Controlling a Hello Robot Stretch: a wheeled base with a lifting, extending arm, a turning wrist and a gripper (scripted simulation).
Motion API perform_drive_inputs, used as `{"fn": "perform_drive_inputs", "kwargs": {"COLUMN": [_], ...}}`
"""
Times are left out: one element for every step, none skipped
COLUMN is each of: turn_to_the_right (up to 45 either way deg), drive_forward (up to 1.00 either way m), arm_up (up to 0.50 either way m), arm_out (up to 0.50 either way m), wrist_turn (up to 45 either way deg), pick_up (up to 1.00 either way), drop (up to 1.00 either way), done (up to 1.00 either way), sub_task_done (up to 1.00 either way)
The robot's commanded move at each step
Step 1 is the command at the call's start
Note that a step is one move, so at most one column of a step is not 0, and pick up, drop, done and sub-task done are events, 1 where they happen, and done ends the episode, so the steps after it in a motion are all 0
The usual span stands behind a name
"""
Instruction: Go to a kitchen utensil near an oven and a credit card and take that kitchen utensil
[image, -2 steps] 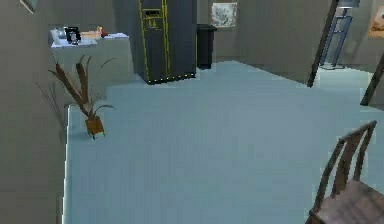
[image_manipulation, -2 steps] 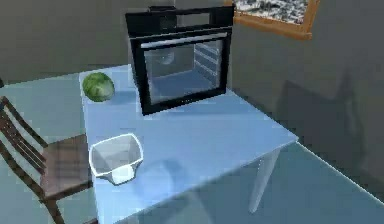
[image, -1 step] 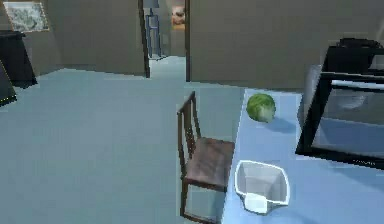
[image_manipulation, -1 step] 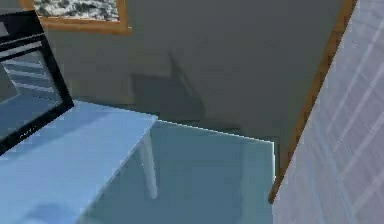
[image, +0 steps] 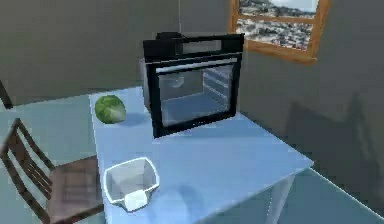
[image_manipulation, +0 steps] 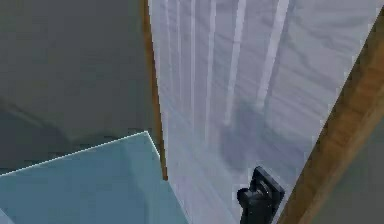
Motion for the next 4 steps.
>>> {"fn": "perform_drive_inputs", "kwargs": {"turn_to_the_right": [45.0,6.0,3.0,0.0], "drive_forward": [0.00,0.00,0.00,1.00], "arm_up": [0.00,0.00,0.00,0.00], "arm_out": [0.00,0.00,0.00,0.00], "wrist_turn": [0.0,0.0,0.0,0.0], "pick_up": [0.00,0.00,0.00,0.00], "drop": [0.00,0.00,0.00,0.00], "done": [0.00,0.00,0.00,0.00], "sub_task_done": [0.00,0.00,0.00,0.00]}}
